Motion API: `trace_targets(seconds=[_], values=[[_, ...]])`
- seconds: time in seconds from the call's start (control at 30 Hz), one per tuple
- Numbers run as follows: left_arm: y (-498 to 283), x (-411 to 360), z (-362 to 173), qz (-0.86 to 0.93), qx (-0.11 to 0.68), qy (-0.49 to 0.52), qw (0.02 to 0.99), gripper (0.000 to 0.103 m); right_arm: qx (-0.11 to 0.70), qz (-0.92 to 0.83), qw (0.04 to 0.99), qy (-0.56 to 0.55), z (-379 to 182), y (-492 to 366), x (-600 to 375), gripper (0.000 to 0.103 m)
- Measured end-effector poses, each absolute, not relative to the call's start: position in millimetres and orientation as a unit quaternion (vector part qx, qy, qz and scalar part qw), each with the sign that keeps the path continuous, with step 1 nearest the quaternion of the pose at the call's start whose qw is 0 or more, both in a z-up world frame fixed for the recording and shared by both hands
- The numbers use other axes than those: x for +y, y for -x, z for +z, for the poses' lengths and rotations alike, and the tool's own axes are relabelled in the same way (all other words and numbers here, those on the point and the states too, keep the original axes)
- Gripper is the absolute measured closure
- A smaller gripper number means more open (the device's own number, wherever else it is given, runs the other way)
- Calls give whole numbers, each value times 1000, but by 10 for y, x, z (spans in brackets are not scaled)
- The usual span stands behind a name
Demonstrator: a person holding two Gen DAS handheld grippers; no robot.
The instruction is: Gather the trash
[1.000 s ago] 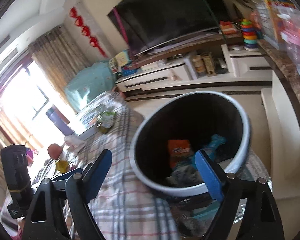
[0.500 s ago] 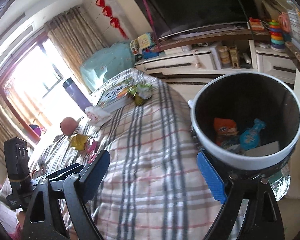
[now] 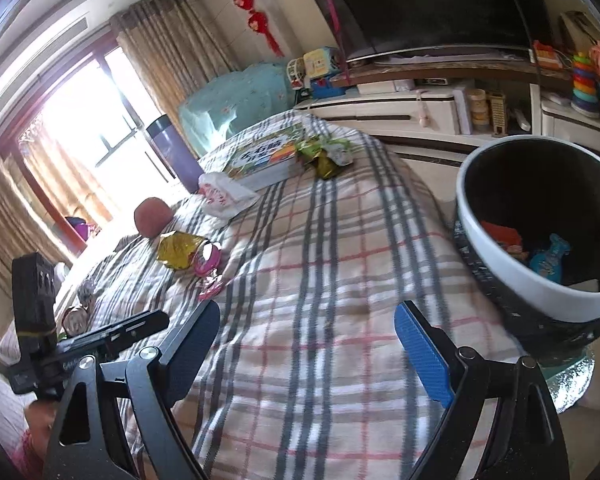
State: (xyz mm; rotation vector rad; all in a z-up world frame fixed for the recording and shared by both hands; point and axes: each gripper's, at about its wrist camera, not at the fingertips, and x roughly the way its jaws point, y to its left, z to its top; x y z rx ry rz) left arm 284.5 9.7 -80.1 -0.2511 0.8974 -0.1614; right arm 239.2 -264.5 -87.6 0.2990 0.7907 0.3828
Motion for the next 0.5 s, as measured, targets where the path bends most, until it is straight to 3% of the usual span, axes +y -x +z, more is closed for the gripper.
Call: trace_targets(seconds=[0.17,0.4,0.43,0.5], values=[[-3131,226,-744,-58,425,117,896,34,396,196,887,-132,-949,-2435,-2450,13],[-3591,291,-837,-50,424,108,898,36,414,224,875,-112,-1016,-2518,-2190,13],[-3623,273,-873,-50,423,104,899,38,416,225,875,-105,-1020,-2526,-2152,13],[-3683,277,-943,-54,424,100,898,58,419,231,873,-95,-1025,-2547,-2073,13]])
